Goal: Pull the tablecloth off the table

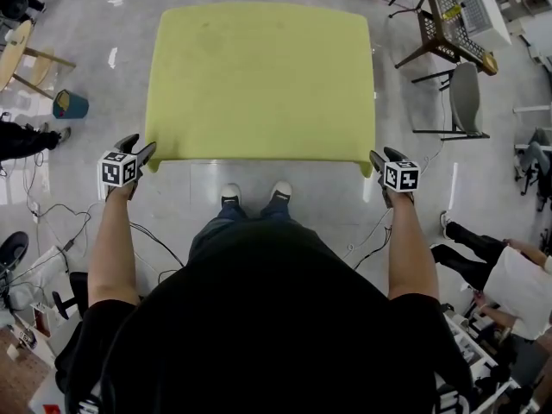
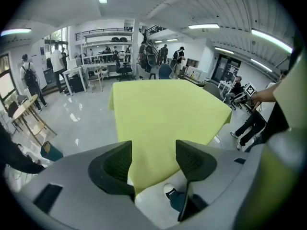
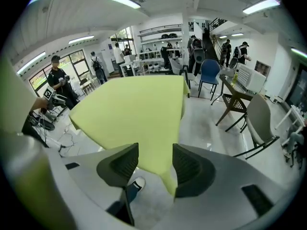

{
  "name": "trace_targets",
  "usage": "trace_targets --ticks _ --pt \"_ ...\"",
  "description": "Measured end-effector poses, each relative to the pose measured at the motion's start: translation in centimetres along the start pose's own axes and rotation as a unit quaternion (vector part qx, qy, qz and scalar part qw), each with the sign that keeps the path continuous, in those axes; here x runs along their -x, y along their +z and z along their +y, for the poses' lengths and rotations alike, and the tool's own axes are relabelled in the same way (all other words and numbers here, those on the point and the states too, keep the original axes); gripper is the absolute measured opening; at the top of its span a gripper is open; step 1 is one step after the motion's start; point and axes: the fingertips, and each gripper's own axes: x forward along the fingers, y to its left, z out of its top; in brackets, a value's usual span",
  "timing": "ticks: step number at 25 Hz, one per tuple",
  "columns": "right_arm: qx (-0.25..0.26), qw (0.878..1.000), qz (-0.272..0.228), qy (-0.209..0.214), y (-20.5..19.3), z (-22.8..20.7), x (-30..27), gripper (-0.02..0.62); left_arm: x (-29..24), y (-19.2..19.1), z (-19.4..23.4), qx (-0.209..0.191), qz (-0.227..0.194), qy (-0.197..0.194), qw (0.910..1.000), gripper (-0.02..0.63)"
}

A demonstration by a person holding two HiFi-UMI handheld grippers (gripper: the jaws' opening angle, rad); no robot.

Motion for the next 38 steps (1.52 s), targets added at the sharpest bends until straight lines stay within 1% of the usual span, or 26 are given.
trace_targets --ticks 2,6,10,13,16,19,23,27,30,32,36,38 --pt "0.007 1.0 0.026 0.002 -1.7 -0.5 -0.7 0.244 -0.7 -1.7 -0.4 0.004 0.02 -0.004 0.9998 0.319" --pt "0.017 0.998 0.062 -0.006 -3.6 -1.8 -1.9 0.25 -2.1 -4.6 0.0 0.005 0.058 -0.002 0.9983 0.345" --pt "0.024 0.996 0.088 -0.002 -4.8 -1.4 -3.1 0.258 -2.5 -7.7 1.1 0.006 0.092 0.005 0.9958 0.377" --pt "0.031 0.994 0.103 -0.001 -5.7 -1.6 -4.0 0.263 -3.6 -9.7 1.4 -0.002 0.121 0.006 0.9927 0.38" --pt "0.037 0.993 0.116 0.004 -6.5 -1.8 -5.4 0.268 -4.7 -11.3 2.0 0.0 0.147 0.02 0.9889 0.38" --pt "0.03 0.992 0.126 0.008 -7.2 -2.0 -6.1 0.276 -6.0 -12.5 2.2 -0.003 0.163 0.024 0.9864 0.377" --pt "0.024 0.992 0.124 0.026 -7.4 -2.2 -6.7 0.288 -7.6 -13.3 2.7 -0.005 0.17 0.024 0.9851 0.337" --pt "0.039 0.987 0.149 0.044 -9.0 -2.2 -7.4 0.288 -8.7 -13.4 2.6 -0.004 0.176 0.02 0.9842 0.314" --pt "0.044 0.985 0.163 0.048 -10.0 -2.0 -8.7 0.287 -9.0 -13.3 2.7 -0.005 0.177 0.018 0.9841 0.274" --pt "0.054 0.983 0.169 0.038 -10.0 -2.3 -9.2 0.286 -9.4 -13.1 2.6 -0.006 0.179 0.019 0.9836 0.259" --pt "0.066 0.983 0.171 0.027 -9.6 -3.0 -10.3 0.235 -10.0 -13.1 2.7 -0.011 0.19 0.018 0.9816 0.227" --pt "0.073 0.981 0.175 0.028 -9.7 -2.9 -10.7 0.214 -10.1 -13.3 2.7 -0.014 0.194 0.019 0.9807 0.207"
